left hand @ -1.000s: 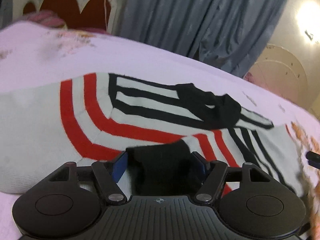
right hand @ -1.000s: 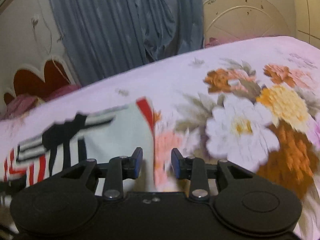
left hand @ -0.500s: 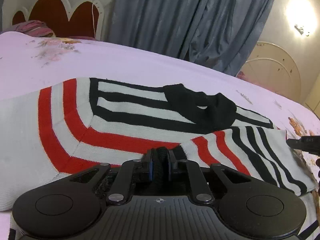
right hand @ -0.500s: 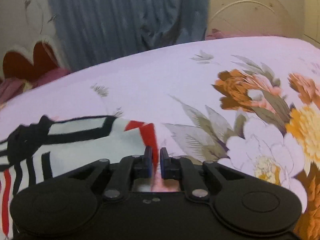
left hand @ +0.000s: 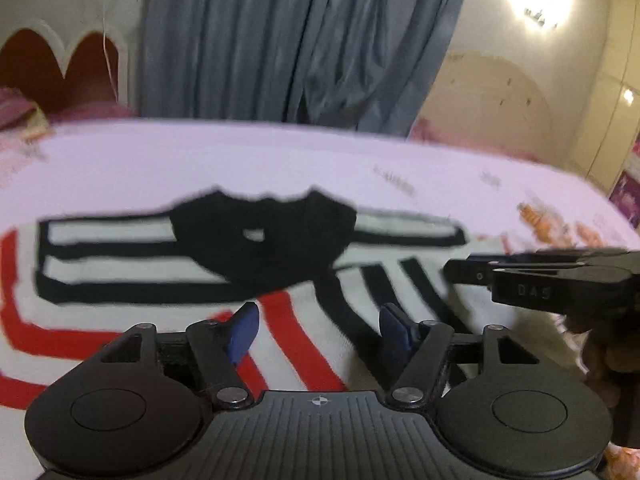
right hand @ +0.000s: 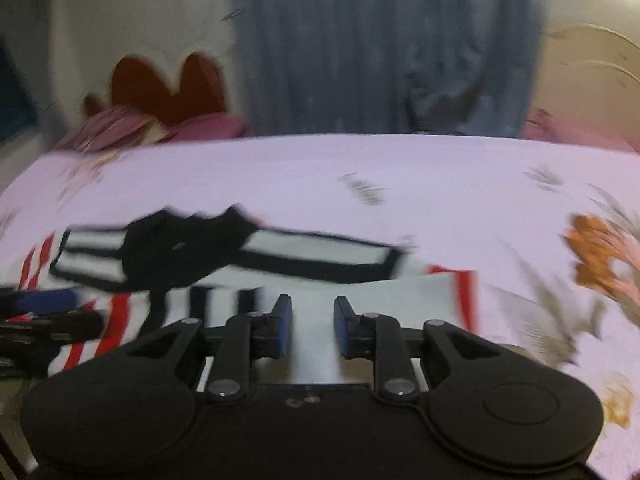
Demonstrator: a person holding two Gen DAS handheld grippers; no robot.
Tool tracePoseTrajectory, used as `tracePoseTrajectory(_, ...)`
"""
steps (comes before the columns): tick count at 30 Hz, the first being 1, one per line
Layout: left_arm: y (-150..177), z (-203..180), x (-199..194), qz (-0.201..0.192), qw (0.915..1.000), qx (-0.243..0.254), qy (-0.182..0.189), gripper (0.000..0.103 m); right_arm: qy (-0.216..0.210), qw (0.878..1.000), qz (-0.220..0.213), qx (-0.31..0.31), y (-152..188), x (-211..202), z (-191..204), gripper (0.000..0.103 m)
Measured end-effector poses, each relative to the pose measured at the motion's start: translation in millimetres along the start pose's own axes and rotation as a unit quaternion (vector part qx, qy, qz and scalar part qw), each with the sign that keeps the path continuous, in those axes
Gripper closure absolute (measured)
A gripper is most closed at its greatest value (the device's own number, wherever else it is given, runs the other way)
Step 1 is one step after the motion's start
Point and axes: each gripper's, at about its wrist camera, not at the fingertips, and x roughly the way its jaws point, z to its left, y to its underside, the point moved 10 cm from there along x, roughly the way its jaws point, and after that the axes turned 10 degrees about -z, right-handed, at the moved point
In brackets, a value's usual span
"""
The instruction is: Fold small clothes
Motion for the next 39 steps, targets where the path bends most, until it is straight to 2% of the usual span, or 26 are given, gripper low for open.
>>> tracePoseTrajectory(1,4,7,5,0.011,0.9999,-0.001,-0.01,0.037,0.028,0.999,0.004,-0.018,2,4,-7,0.078)
tracePoseTrajectory(2,5,18,4,0.01,0.9997,0.0,-0.022,0.037,0.092,0.995,0.004,-0.025,2,5,-28,0.077)
tracePoseTrajectory(3,7,27,1,0.007,0.9995,-0.001,-0.03,0.037,0.136,0.991,0.011,-0.003,3,5,-53,0.071)
tracePoseTrajectory(4,9,33,-1,0.008,0.9996,0.0,-0.027,0.037,0.146,0.989,0.022,0.024,7,5,-70,0.064)
tracePoseTrajectory(5,10,34,-2,0.008,0.9997,0.003,-0.022,0.037,0.132,0.989,0.03,0.051,10,4,-80,0.059)
tracePoseTrajectory(8,10,27,-3,0.01,0.9992,0.021,-0.031,0.037,0.123,0.991,0.031,0.038,9,0,-79,0.061)
tracePoseTrajectory(9,6,24,-8,0.004,0.9989,0.026,-0.037,0.037,0.124,0.991,0.028,0.042,8,-4,-77,0.066)
tracePoseTrajectory(10,1,17,-15,-0.008,0.999,0.03,-0.033,0.037,0.125,0.991,0.02,0.043,5,-12,-73,0.076)
tracePoseTrajectory(11,-2,10,-24,-0.021,0.999,0.031,-0.024,0.037,0.12,0.992,0.007,0.043,2,-21,-66,0.079)
tracePoseTrajectory(12,-2,3,-29,-0.024,0.999,0.033,-0.016,0.037,0.109,0.993,0.001,0.045,3,-30,-58,0.077)
tracePoseTrajectory(14,5,-9,-39,-0.024,0.9987,0.044,-0.006,0.037,0.084,0.996,-0.002,0.038,8,-48,-38,0.081)
tracePoseTrajectory(17,25,-15,-43,-0.001,0.9992,0.041,-0.001,0.037,0.071,0.997,0.011,0.027,26,-73,-18,0.078)
tracePoseTrajectory(18,34,-13,-43,0.008,0.9993,0.036,-0.002,0.037,0.07,0.997,0.018,0.029,33,-78,-16,0.075)
tracePoseTrajectory(20,46,-10,-47,0.004,0.9993,0.038,-0.002,0.037,0.088,0.995,0.047,0.013,59,-84,-16,0.079)
tracePoseTrajectory(22,44,-8,-52,0.005,0.9995,0.032,-0.004,0.037,0.094,0.995,0.038,0.005,68,-92,-12,0.082)
tracePoseTrajectory(24,37,-6,-59,-0.004,0.9994,0.032,-0.008,0.037,0.102,0.994,0.041,-0.003,60,-96,-8,0.084)
tracePoseTrajectory(26,35,3,-63,-0.011,0.9993,0.03,-0.021,0.037,0.097,0.995,0.016,0.014,48,-106,-5,0.082)
tracePoseTrajectory(27,38,10,-60,-0.002,0.9993,0.025,-0.027,0.037,0.097,0.995,0.012,0.023,46,-108,-6,0.081)
tracePoseTrajectory(28,45,17,-56,0.014,0.9992,0.02,-0.03,0.037,0.098,0.995,0.023,0.026,50,-106,-9,0.08)
tracePoseTrajectory(30,45,21,-54,0.011,0.9996,0.018,-0.021,0.037,0.095,0.994,0.055,0.021,68,-94,-13,0.081)
tracePoseTrajectory(32,39,20,-56,0.011,0.9995,0.022,-0.02,0.037,0.1,0.993,0.057,0.007,66,-93,-11,0.081)
tracePoseTrajectory(34,31,26,-60,-0.007,0.9992,0.025,-0.029,0.037,0.1,0.994,0.04,0.021,53,-96,-9,0.08)
tracePoseTrajectory(36,32,40,-59,-0.006,0.9991,0.014,-0.041,0.037,0.096,0.994,0.023,0.037,44,-98,-8,0.08)
tracePoseTrajectory(39,40,49,-54,0.011,0.9992,0.019,-0.035,0.037,0.088,0.994,0.051,0.046,51,-84,-3,0.078)
